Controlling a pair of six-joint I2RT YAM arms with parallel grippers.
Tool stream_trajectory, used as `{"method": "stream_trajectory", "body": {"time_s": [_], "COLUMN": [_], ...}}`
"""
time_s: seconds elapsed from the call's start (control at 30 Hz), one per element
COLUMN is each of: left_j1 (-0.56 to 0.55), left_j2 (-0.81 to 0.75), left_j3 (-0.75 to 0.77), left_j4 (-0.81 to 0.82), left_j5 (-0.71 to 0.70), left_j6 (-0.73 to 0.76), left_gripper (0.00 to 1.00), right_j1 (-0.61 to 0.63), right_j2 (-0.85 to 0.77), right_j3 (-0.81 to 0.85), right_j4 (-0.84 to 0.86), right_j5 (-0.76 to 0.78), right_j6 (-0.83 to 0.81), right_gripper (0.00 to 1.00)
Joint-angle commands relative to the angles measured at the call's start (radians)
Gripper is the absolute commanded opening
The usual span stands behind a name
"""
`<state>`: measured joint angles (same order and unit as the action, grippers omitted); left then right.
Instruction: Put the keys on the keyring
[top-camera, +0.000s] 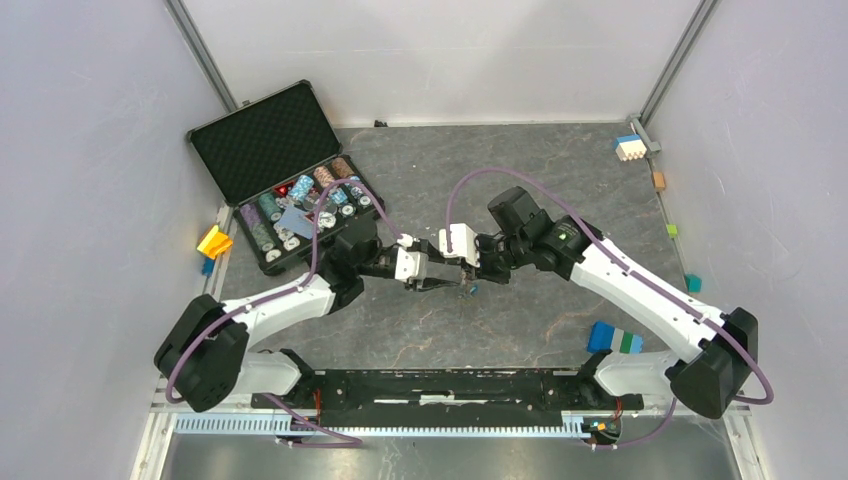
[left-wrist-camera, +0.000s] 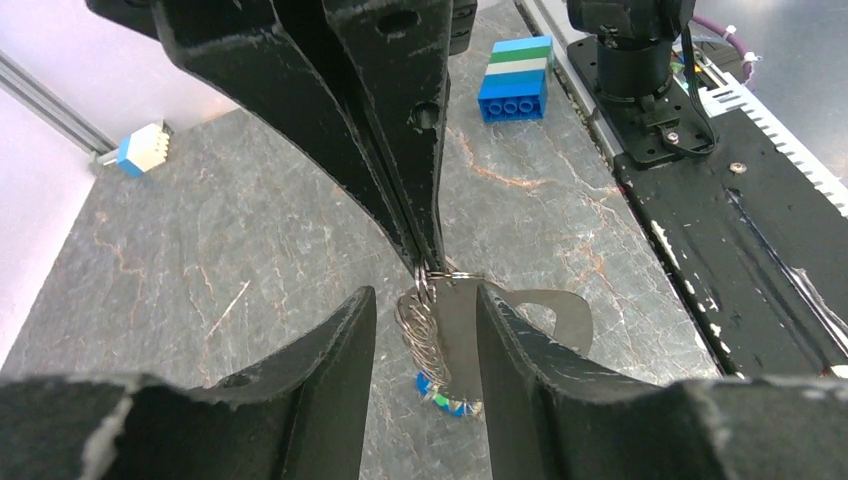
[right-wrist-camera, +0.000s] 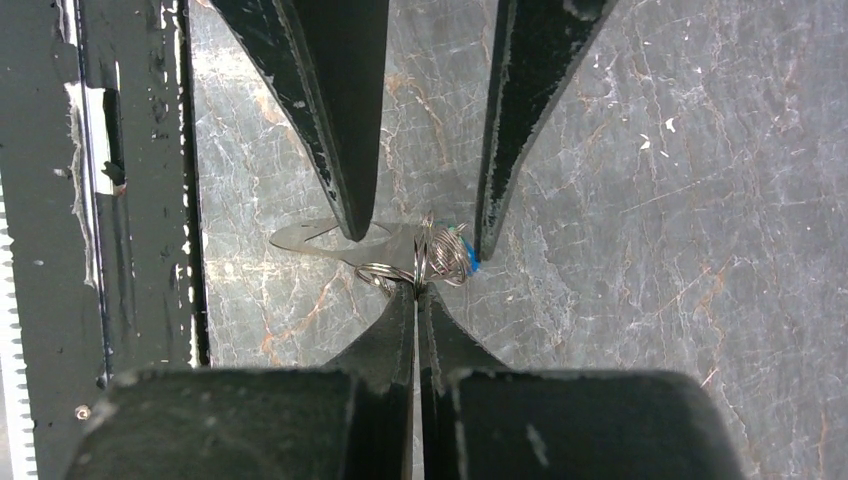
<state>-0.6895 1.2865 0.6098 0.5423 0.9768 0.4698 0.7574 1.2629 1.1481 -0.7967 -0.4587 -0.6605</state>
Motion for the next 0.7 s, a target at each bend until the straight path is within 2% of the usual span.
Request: {"method": "stream_trajectory", "body": {"time_s": [0.0, 0.2, 0.67], "left_j1": [0.003, 0.001, -0.003], "left_j2": [0.022, 0.059, 0.088], "left_j3": [-0.017, -0.027, -0.024], "left_j4": [0.184, 0.257, 0.271], "left_j5": [0.031, 0.043, 0.048], "left_j6": [-0.085, -0.134, -0.16], "left_gripper": [0.48, 0.41, 0.23], "right_j1": [0.011, 0.018, 0.028], "right_j2": [0.01, 0.027, 0.041], "right_j3": [0.068, 0.083, 0.106], "right_j4": [-0.008, -0.019, -0.044], "right_j5": [0.005, 0.014, 0.03], "right_j6": [-0.015, -0.018, -0.025], "right_gripper": [0.0, 0.0, 0.0]}}
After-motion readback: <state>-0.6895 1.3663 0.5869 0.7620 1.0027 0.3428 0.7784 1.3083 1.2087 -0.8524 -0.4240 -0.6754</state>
